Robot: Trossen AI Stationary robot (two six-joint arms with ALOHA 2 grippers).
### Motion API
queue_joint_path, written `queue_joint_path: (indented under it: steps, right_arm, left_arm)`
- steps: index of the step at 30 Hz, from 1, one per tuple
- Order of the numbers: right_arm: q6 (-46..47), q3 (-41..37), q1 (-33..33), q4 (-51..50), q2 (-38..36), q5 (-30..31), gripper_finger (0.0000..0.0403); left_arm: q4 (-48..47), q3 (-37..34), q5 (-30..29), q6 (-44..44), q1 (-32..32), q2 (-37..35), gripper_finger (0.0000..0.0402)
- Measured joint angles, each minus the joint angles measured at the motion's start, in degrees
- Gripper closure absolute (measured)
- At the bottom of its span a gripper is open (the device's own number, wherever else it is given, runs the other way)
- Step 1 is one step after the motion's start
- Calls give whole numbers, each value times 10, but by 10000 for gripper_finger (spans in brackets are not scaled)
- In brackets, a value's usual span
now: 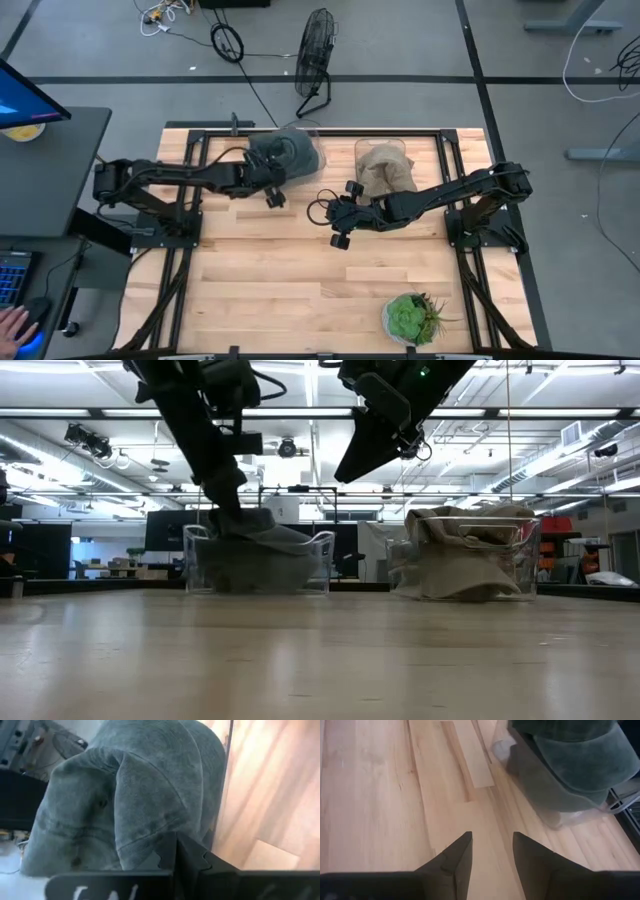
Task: Pick & Place hat
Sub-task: Put the black cap into the left transparent bin
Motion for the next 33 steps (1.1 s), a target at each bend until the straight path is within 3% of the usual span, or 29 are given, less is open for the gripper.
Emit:
queue_joint_path:
  steps: [10, 16, 22, 28, 33]
  right_arm:
    - [0, 0, 0, -1, 0, 0, 256]
    - [-5, 0, 4, -10, -3, 1, 256]
    - [42, 21, 15, -110, -61, 0, 256]
    - [24, 1, 38, -124, -194, 2, 256]
    - [-3, -102, 40, 25, -291, -1, 256]
  left_arm:
    - [-10, -7, 83, -3, 84, 32, 398]
    - [-29, -2, 117, -22, 84, 22, 398]
    - [-106, 53, 120, -62, 32, -67, 397]
    - [-108, 68, 120, -65, -21, -216, 391]
    - [-73, 9, 40, -62, -10, -304, 398]
